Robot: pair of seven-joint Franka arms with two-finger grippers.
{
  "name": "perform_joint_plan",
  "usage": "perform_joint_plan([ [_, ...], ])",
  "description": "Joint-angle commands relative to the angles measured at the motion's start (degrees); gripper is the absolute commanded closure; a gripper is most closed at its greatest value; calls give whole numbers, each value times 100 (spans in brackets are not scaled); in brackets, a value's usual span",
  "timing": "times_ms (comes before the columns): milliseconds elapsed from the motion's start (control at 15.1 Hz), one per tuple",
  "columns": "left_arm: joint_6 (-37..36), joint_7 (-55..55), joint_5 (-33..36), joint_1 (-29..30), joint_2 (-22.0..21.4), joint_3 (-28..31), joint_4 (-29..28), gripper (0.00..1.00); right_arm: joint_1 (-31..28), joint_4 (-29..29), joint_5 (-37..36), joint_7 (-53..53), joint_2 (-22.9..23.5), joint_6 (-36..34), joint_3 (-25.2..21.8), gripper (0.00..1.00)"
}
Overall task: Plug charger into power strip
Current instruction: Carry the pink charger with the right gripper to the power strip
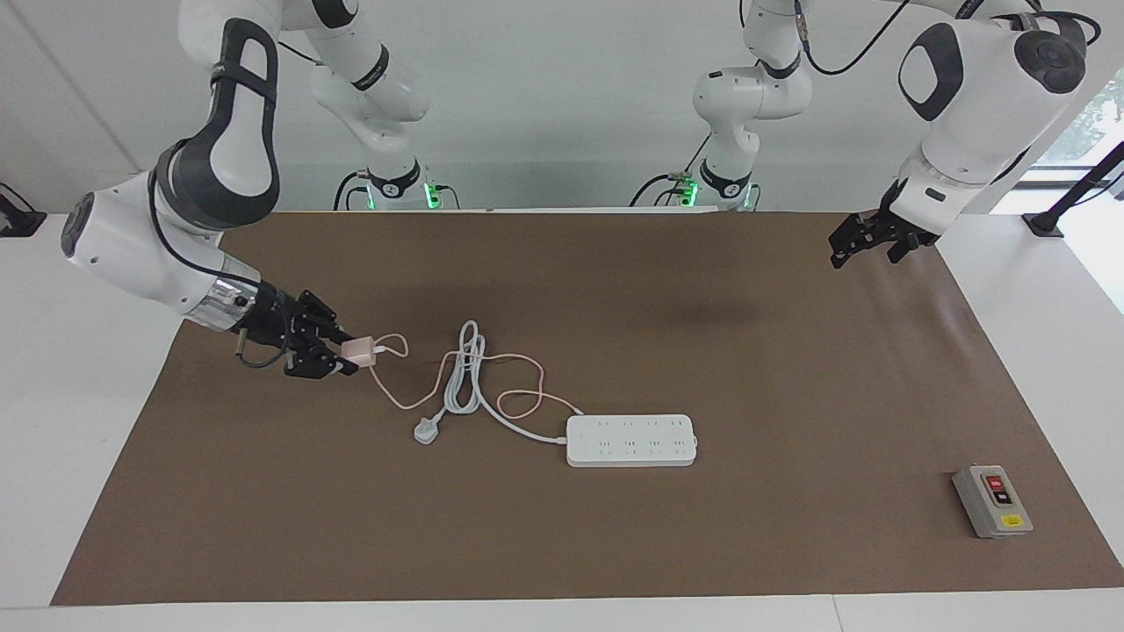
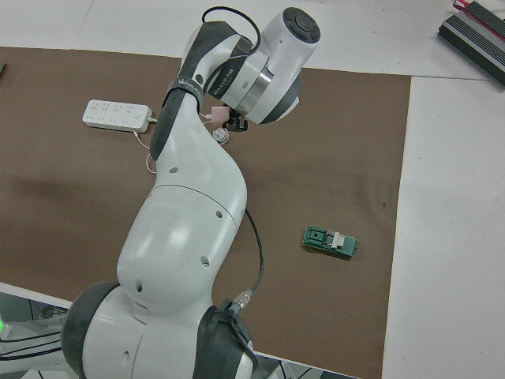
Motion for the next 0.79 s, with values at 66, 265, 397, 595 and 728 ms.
perform_joint_plan([
  [66, 92, 10, -53, -1, -141, 18, -151, 0, 567, 621, 208, 1306, 69, -138, 13, 73],
  [265, 92, 10, -53, -1, -141, 18, -151, 0, 1059, 806, 271, 1800, 69, -85, 13, 73],
  [397, -39, 36, -36, -18, -150, 27, -108, 0, 1436, 850, 533, 2159, 69, -33, 4, 73],
  [595, -23, 54, -149, -1, -290, 18, -98, 0, 2052, 964, 482, 2792, 86, 379, -5, 73],
  [728, 109, 176, -1338, 304, -308, 71, -274, 0, 2395, 894, 359, 3082, 95, 722, -23, 73],
])
